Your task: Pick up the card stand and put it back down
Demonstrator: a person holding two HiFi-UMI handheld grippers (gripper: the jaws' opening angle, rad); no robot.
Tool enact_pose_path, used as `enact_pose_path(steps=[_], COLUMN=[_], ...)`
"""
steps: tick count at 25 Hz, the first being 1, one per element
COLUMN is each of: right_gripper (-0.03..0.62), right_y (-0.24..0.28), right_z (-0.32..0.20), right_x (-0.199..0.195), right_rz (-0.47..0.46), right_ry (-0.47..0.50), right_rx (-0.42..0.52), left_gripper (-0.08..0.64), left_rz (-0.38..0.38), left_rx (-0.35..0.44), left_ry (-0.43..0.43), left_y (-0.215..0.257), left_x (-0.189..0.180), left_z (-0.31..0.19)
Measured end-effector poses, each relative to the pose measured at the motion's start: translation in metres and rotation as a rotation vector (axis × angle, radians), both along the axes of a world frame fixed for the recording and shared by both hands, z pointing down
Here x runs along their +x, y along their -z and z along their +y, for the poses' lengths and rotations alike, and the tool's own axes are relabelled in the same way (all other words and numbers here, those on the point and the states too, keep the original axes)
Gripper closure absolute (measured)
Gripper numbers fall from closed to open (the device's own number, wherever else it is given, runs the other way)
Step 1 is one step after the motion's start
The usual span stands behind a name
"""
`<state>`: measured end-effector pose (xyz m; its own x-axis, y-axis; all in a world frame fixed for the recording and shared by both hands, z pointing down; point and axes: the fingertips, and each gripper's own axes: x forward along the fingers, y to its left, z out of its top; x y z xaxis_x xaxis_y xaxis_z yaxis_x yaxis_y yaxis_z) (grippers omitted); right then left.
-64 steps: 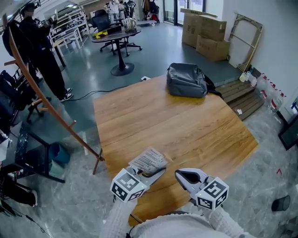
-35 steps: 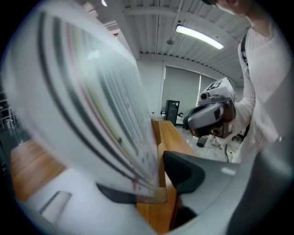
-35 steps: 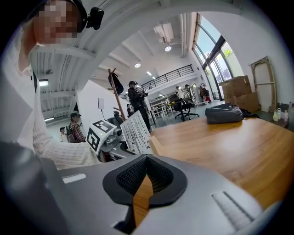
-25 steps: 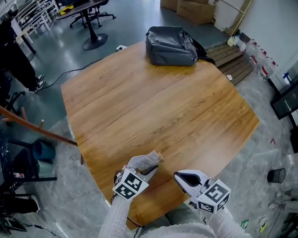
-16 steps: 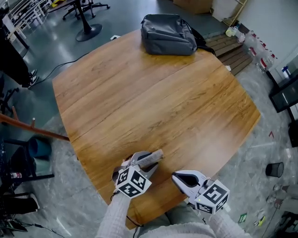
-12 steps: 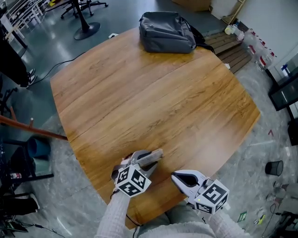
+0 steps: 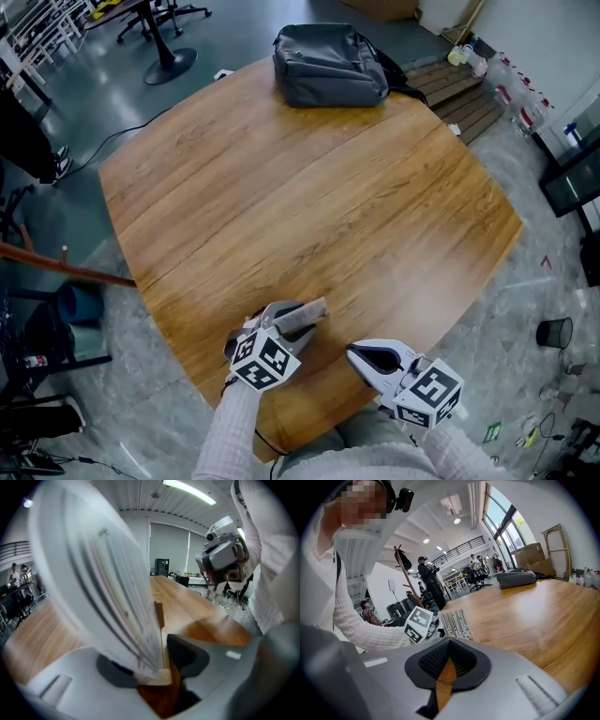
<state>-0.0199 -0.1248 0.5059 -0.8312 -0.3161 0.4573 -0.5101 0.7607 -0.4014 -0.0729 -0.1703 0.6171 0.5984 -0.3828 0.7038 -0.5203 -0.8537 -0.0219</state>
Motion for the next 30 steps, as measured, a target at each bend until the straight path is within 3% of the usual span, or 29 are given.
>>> enact_pose_path(steps=[10, 18, 24, 30], right_gripper=[0.595, 0.595, 0.595, 0.595], right_y=[0.006, 0.019, 0.042, 0.06], right_z=[0.003, 0.008, 0.011, 0.015], right_x=[-0.003, -0.002, -0.008, -0.016], right_rz=[-0.022, -0.034, -0.046, -0.061], right_ry=[0.022, 0.046, 0.079, 0.109], right_rx=[0.013, 0.041, 0.095, 0.147], left_gripper=[0.301, 0.293, 0.299, 0.385], left_rz=[-0.002, 0.057, 0.063, 0.202], left_rx=[0.03, 0.047, 0.067, 0.145], left_ry=[0.089, 0.293, 0.361, 0.442], left_y=[0.001, 0.024, 0.054, 0.11], left_x=[-0.004, -0.032, -0.043, -0.038], left_z=[-0.004, 0.0, 0.022, 0.049])
